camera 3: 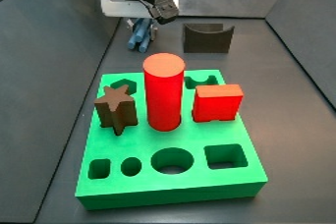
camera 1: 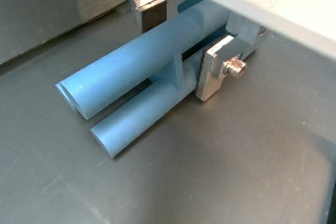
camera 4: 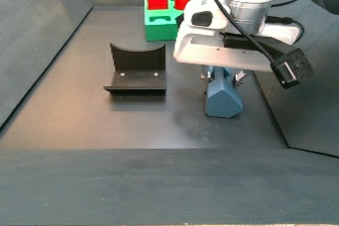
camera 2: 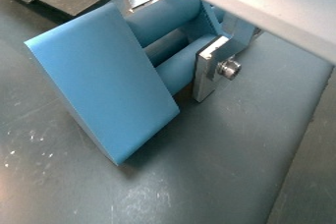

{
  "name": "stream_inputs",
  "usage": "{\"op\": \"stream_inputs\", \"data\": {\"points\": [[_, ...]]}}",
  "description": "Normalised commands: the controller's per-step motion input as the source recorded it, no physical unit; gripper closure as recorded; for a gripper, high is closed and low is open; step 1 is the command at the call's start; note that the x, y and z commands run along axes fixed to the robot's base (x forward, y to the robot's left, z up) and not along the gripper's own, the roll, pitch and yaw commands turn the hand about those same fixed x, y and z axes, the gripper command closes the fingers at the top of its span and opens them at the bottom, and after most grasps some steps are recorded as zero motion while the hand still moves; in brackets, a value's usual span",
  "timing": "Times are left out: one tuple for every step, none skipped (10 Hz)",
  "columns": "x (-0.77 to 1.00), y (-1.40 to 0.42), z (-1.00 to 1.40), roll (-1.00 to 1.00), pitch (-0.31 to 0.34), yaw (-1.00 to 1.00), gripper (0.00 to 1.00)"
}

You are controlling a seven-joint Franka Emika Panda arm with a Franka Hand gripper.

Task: Pick up the 3 prong object. Move up. Rotate the 3 prong object. Place the 3 prong object on the fixture. Regrasp the 3 prong object. Move to above the board. Insert the 3 prong object.
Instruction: Pick up the 3 prong object, then move up.

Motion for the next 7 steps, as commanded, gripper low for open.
{"op": "stream_inputs", "data": {"points": [[0.0, 0.0, 0.0, 0.0, 0.0, 0.0, 1.0], [0.0, 0.0, 0.0, 0.0, 0.0, 0.0, 1.0], [0.0, 0.0, 0.0, 0.0, 0.0, 0.0, 1.0], [0.0, 0.0, 0.0, 0.0, 0.0, 0.0, 1.0], [0.0, 0.0, 0.0, 0.0, 0.0, 0.0, 1.0], [0.0, 0.0, 0.0, 0.0, 0.0, 0.0, 1.0], [0.0, 0.0, 0.83, 0.0, 0.0, 0.0, 1.0]]}}
